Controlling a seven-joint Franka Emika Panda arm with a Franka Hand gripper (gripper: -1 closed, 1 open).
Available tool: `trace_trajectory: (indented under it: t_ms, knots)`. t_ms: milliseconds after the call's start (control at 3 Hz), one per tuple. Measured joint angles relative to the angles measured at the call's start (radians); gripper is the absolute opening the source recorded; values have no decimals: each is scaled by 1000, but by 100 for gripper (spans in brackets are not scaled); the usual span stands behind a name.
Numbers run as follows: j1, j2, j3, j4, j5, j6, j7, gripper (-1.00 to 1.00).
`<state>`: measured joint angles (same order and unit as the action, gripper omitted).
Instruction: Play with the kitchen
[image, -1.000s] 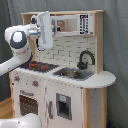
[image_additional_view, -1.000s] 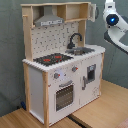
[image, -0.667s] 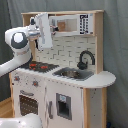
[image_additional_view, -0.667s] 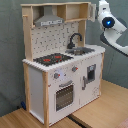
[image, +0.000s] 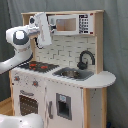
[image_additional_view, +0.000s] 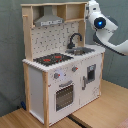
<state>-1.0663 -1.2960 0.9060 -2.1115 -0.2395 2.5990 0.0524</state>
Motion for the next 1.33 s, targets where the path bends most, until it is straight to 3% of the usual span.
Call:
trace_trajectory:
  t_ms: [667,1000,1333]
  knots:
    - [-99,59,85,152,1,7,0,-100]
    - [-159,81,96,230,1,15,-3,-100]
    - [-231,89,145,279,1,42,-4,-100]
